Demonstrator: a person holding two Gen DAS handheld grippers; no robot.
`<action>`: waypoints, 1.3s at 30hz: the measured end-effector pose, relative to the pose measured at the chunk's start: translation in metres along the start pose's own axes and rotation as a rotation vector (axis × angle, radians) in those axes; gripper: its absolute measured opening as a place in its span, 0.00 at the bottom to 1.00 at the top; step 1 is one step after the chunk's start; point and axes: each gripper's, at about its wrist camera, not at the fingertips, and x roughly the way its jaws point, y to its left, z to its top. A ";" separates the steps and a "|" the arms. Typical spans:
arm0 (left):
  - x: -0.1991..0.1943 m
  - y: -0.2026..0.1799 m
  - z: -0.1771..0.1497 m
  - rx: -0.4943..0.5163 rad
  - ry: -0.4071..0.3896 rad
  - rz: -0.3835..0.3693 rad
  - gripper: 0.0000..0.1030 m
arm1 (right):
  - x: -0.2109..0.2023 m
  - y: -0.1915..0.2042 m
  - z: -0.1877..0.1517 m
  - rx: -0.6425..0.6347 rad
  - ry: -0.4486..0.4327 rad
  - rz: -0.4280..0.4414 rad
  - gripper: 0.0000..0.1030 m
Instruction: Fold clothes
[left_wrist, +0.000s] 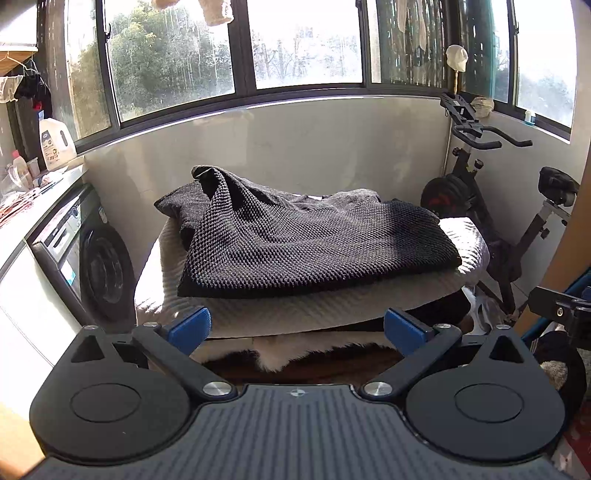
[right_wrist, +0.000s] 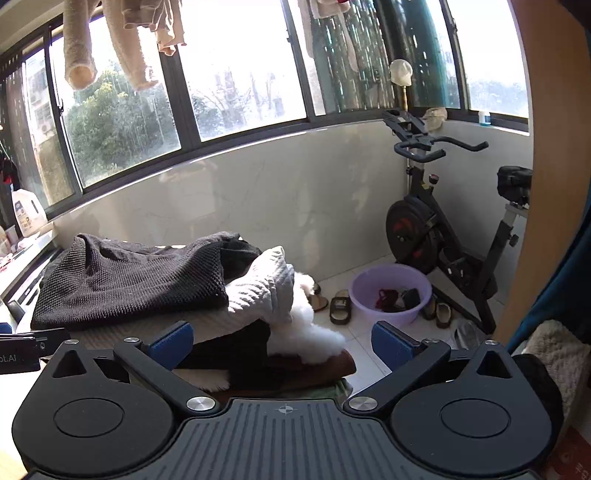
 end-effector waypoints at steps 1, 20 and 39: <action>-0.006 -0.004 -0.008 -0.014 0.014 0.001 0.99 | -0.009 -0.002 -0.007 -0.011 0.015 0.020 0.99; -0.129 -0.164 -0.140 -0.006 0.090 0.191 0.99 | -0.141 -0.139 -0.126 -0.122 0.129 0.020 0.99; -0.215 -0.117 -0.209 -0.123 0.152 0.066 0.99 | -0.278 -0.111 -0.180 -0.131 0.056 -0.048 0.99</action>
